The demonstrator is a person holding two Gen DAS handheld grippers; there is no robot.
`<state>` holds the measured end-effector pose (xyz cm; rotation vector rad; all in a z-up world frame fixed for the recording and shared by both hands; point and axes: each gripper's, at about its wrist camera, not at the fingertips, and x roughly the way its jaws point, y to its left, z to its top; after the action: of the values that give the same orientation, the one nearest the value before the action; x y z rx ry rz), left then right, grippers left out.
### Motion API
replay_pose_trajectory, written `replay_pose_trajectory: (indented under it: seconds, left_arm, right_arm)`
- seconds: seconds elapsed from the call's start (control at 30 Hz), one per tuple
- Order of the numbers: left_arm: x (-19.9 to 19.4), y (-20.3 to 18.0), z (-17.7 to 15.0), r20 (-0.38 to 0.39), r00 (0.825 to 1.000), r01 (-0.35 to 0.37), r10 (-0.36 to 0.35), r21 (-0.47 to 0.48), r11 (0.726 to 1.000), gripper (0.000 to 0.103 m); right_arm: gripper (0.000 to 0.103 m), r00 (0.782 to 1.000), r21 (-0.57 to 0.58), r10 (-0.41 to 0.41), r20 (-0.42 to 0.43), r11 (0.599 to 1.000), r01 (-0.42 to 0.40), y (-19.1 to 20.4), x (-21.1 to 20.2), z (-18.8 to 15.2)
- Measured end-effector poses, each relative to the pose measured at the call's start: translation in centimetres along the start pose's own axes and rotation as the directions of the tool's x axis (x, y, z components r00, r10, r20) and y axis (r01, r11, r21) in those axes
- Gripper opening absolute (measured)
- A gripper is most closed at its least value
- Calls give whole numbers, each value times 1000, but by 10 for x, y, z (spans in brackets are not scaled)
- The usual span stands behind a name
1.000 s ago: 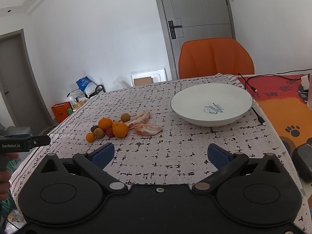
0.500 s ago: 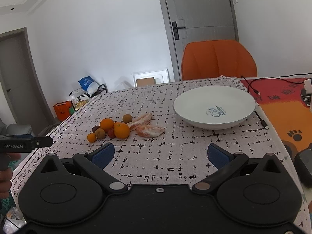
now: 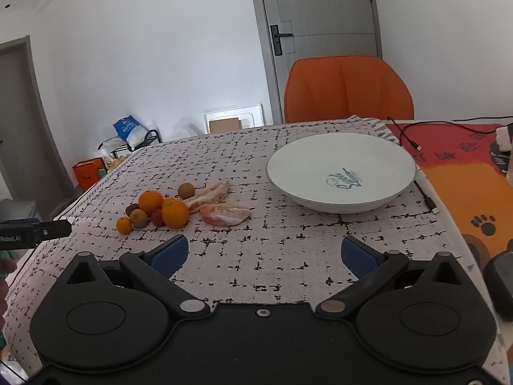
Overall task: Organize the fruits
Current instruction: 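Close the left gripper on a small orange while the right gripper grasps a pomelo segment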
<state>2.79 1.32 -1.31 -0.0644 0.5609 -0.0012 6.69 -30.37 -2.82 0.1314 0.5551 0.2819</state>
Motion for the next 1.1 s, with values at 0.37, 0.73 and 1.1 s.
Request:
replay_pose_trajectory:
  seconds: [0.37,0.73,1.1]
  left_arm:
    - [28,-5,4,-11,999,39,-39,-3,999,82]
    - [56,-10,6,-47,996,79,-79,-15,997,57]
    - [85,-15,6,-86,992,90,-92,-21,996,43]
  right_arm:
    - [103,998,-32,59,-9,998,-59,13,31,9]
    - [87,994,-11,91,-66,996,-92,21,66,14]
    - [78,986,32,124,-115,992,-122,21,97,16]
